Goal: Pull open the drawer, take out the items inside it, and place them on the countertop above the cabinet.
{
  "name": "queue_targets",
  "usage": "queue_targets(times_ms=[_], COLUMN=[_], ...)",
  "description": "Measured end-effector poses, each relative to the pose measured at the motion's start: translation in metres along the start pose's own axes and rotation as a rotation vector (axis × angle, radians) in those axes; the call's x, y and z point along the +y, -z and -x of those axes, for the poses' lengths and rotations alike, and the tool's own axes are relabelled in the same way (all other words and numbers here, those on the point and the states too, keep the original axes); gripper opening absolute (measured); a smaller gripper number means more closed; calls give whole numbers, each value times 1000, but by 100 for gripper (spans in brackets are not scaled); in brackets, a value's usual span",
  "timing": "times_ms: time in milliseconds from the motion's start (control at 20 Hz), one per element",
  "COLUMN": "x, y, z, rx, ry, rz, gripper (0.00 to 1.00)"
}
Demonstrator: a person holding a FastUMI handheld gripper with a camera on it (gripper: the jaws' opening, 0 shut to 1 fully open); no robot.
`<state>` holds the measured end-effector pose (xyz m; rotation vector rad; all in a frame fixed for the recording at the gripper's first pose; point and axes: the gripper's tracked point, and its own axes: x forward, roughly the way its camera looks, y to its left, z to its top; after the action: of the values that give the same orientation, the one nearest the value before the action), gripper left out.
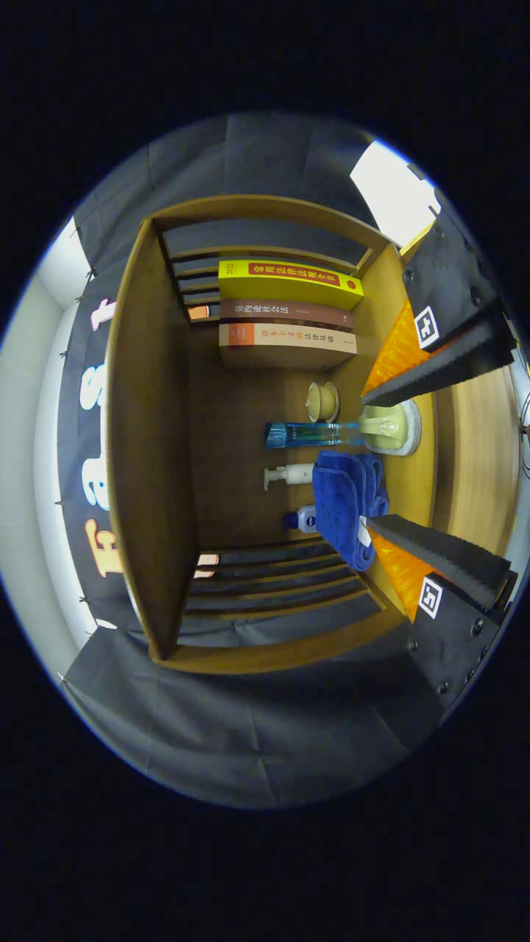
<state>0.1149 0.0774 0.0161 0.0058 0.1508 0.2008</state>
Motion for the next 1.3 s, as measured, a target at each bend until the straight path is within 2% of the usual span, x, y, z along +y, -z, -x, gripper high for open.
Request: queue_targets(times_ms=[250, 550, 750, 950, 1150, 1300], x=[1, -1, -4, 0, 2, -9], y=[-4, 12, 37, 63, 94, 109], z=[60, 101, 114, 115, 111, 109], rx=[-72, -95, -114, -140, -109, -111], ry=[10, 26, 44, 43, 42, 79], rz=[-9, 6, 29, -3, -35, -22], gripper=[97, 97, 97, 97, 97, 97])
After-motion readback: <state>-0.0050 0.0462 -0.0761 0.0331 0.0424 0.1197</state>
